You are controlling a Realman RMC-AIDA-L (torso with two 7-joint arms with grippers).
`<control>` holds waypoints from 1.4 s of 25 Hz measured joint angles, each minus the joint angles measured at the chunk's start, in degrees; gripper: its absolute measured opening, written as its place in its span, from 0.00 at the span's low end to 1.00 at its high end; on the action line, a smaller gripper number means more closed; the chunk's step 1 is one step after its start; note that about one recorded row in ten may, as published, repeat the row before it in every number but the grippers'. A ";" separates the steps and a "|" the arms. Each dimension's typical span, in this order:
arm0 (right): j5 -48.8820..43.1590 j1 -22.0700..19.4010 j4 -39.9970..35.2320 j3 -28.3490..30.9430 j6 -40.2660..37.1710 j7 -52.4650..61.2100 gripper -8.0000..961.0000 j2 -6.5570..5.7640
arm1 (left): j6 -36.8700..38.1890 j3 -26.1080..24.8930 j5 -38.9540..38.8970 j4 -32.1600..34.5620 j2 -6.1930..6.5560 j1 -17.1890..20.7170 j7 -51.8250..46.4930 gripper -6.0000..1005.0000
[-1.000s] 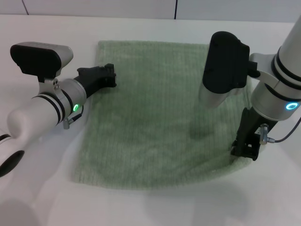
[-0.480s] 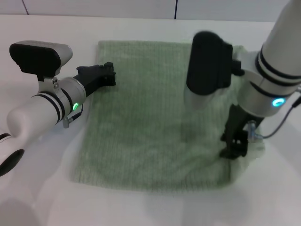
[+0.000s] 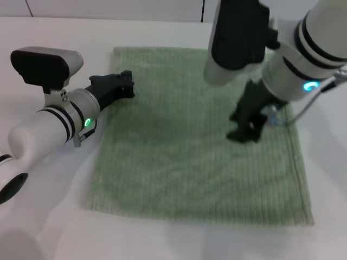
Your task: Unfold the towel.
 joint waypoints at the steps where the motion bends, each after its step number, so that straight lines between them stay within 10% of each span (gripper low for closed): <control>1: -1.24 -0.78 -0.43 0.02 -3.06 0.02 0.35 0.04 | 0.07 -0.07 0.00 0.00 0.00 0.04 0.00 0.01; 24: 7.42 -24.43 3.27 -1.24 -73.96 0.57 0.37 0.57 | 33.92 -8.43 -0.01 1.57 0.70 10.21 5.58 0.01; 35: 7.04 -27.65 7.46 -8.53 -98.76 0.21 0.55 0.78 | 35.29 -10.76 -0.18 2.28 0.61 10.85 5.64 0.43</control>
